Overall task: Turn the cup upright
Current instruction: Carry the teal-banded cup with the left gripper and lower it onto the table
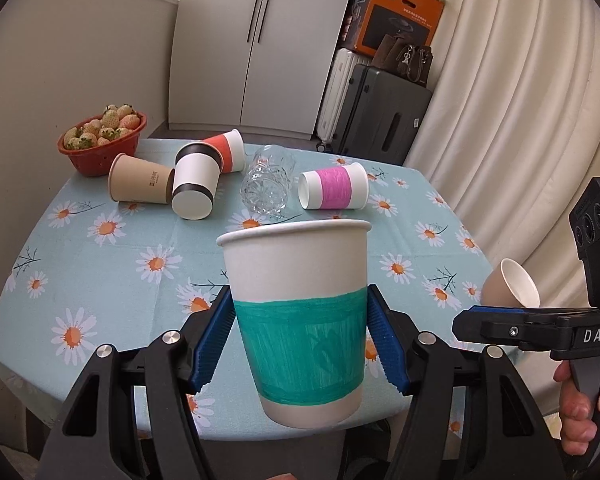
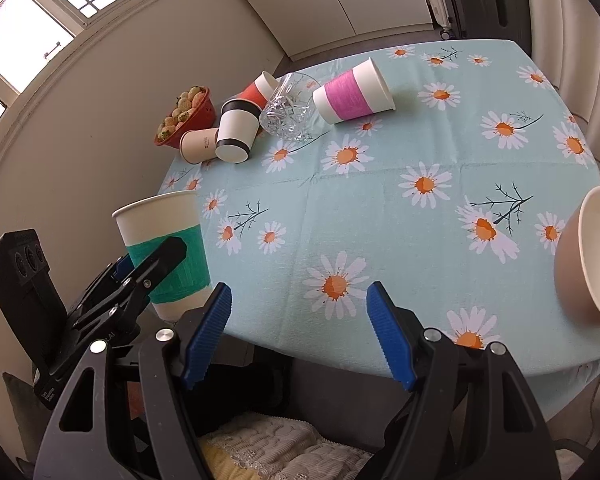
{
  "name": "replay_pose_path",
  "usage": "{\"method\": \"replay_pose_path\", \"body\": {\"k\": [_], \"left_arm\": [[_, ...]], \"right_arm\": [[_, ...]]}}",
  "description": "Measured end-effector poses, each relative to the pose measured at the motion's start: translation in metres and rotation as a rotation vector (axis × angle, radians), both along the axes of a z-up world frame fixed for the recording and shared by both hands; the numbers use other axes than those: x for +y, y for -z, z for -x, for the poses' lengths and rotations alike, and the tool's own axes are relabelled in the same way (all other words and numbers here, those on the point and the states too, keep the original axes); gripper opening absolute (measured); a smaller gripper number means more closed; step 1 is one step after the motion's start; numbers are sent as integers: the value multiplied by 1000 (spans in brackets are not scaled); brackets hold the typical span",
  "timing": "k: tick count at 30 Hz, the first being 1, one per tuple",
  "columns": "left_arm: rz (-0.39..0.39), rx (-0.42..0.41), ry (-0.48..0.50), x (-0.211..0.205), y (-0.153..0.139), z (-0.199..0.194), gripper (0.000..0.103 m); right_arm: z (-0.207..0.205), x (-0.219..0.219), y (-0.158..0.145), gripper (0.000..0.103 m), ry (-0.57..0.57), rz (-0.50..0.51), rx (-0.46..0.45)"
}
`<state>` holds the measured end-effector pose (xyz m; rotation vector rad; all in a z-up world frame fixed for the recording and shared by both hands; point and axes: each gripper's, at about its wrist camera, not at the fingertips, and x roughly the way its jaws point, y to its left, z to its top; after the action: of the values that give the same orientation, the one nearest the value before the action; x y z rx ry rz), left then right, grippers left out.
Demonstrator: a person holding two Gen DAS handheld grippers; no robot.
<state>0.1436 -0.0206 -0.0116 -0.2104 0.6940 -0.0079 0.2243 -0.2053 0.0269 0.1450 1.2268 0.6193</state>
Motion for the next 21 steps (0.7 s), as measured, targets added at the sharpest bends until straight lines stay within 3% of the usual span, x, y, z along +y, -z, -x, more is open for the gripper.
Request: {"method": "replay_pose_path", "body": {"k": [14,21], "left_arm": [[-115,-320,-87,-16,24,34,63],[-183,-421,-127,-29,41,38,63]], "right_arm": [[-4,-8,-6,70,6,-37,-48],[-4,-5,-5,70,-12,-33,-80]]}}
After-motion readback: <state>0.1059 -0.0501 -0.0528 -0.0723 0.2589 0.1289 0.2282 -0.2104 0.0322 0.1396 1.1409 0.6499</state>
